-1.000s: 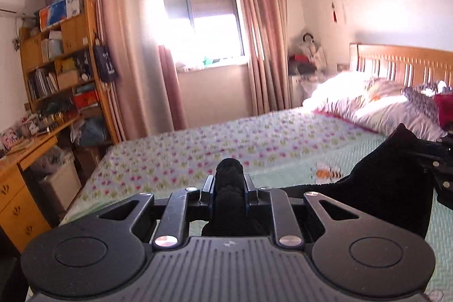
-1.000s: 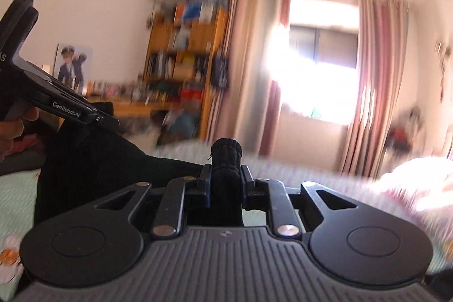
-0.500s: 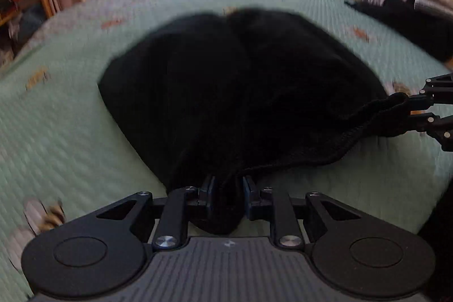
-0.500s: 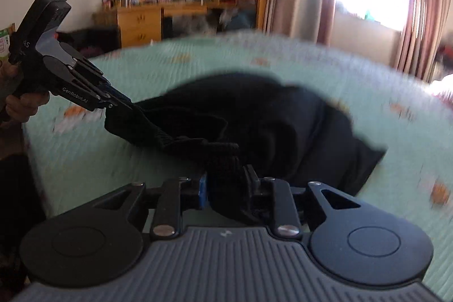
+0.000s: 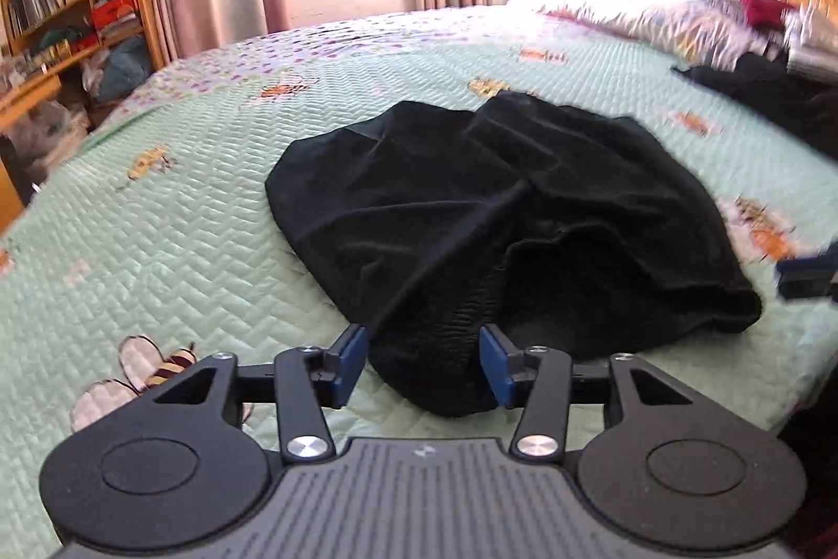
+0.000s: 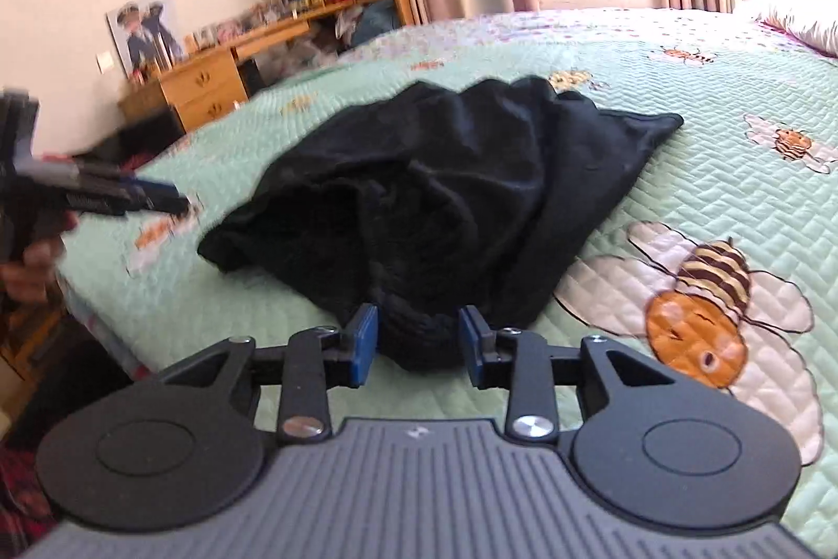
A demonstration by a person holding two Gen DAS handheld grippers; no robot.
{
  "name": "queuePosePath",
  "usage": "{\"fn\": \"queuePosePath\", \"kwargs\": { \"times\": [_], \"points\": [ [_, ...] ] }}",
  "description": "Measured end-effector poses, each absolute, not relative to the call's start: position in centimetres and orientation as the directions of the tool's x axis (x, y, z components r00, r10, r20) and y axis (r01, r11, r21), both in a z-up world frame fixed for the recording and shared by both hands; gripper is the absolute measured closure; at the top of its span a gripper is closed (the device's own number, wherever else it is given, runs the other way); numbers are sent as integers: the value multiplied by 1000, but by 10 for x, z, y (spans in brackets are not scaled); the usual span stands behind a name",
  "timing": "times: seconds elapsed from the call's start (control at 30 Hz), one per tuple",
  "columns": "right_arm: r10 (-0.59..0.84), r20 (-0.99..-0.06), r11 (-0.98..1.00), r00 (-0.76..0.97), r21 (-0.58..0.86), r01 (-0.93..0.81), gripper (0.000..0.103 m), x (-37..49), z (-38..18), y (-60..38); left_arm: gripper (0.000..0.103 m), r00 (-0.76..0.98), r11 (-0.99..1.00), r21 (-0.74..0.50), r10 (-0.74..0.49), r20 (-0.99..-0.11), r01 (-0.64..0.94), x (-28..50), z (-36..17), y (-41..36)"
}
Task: Fold clothes
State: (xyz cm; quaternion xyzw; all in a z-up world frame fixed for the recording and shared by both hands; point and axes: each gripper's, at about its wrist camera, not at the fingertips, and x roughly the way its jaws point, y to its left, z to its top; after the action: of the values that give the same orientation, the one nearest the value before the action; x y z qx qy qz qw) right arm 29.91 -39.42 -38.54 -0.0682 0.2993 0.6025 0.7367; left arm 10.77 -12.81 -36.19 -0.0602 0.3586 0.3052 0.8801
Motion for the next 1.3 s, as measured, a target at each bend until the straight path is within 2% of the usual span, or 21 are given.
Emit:
{"fn": "queuePosePath", "kwargs": {
  "times": [0.1,0.2,0.27,0.33,0.43,0.57,0.63,0.9,1.0,1.2,1.3],
  "points": [
    [850,-508,271,137,199,-942,56,289,-384,-377,44,530,800,124,496,-688,-587,114,-368,-130],
    [850,-501,269,164,144,-952,55,277,-383,-357,44,509,783,109,497,-703,-613,115,-373,-130],
    [824,-537,285,181,118,-951,55,274,-387,-343,44,499,775,117,506,-704,-621,115,-374,-131],
    [790,-578,308,204,87,-947,56,273,-391,-335,44,494,772,129,515,-701,-622,113,-372,-135],
    [751,-620,329,228,53,-943,57,270,-398,-330,38,493,769,141,527,-692,-623,112,-370,-138],
    [729,-614,375,303,-12,-927,61,265,-402,-337,37,482,769,168,538,-692,-617,114,-373,-141],
    [723,-615,379,315,-28,-925,67,265,-403,-340,37,479,773,175,536,-695,-610,115,-376,-142],
    [726,-585,405,362,-62,-912,66,258,-413,-336,38,457,772,232,558,-693,-592,126,-387,-144],
    [732,-571,417,371,-55,-907,65,257,-412,-340,43,440,768,258,569,-694,-586,134,-393,-143],
    [732,-549,430,404,-87,-898,57,250,-417,-339,48,377,737,293,594,-710,-609,147,-407,-139],
    [718,-539,443,442,-136,-886,47,245,-420,-335,51,344,719,306,604,-719,-624,155,-412,-139]
  ]
}}
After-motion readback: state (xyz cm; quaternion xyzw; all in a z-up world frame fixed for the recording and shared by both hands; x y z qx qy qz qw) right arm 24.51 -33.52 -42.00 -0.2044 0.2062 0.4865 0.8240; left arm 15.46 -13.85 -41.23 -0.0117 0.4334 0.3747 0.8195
